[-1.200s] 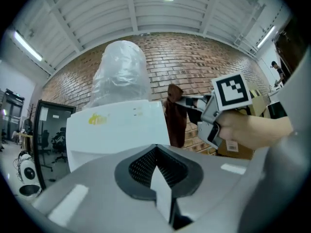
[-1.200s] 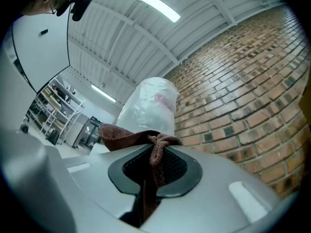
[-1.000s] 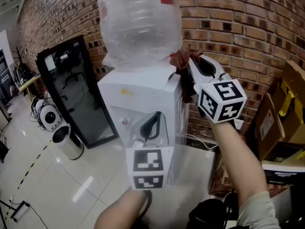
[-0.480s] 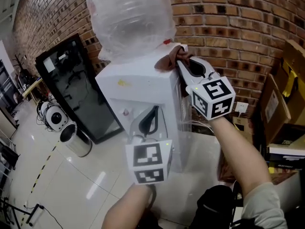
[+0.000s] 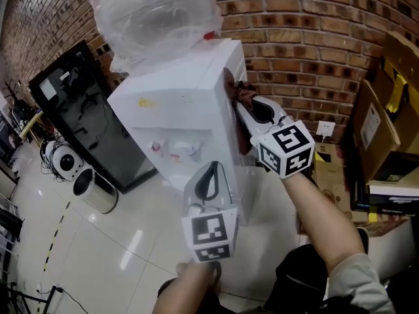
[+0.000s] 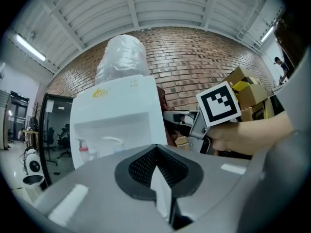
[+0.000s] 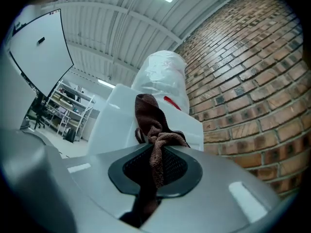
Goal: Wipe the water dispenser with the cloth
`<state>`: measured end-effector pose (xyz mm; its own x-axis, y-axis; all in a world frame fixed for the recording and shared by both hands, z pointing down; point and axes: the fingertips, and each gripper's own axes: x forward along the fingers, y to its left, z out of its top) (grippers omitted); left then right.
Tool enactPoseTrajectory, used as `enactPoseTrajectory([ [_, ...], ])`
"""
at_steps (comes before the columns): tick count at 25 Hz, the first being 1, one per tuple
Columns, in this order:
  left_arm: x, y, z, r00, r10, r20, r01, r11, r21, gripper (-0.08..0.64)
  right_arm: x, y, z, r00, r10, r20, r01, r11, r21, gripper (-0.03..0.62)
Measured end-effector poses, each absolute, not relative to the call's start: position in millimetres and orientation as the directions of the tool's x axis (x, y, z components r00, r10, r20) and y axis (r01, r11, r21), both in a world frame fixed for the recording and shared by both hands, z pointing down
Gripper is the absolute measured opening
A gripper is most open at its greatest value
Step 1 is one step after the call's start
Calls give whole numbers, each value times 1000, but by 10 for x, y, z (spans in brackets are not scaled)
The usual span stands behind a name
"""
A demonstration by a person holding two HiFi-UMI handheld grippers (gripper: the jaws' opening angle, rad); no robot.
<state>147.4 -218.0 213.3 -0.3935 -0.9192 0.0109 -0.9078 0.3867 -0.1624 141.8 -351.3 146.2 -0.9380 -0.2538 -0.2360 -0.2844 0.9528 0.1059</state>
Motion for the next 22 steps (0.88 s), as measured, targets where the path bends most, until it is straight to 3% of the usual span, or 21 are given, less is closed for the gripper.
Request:
enactPoseTrajectory([
  [14, 1439, -2208, 2859, -372, -925, 74, -925, 362, -115, 0, 1424, -3555, 2577, -947, -272, -171, -268, 962, -45, 43],
  [22, 1615, -2153, 2811, -345, -937, 45, -933, 337, -125, 0, 1391, -3598, 3057, -951, -308, -40, -310, 948, 74, 46],
])
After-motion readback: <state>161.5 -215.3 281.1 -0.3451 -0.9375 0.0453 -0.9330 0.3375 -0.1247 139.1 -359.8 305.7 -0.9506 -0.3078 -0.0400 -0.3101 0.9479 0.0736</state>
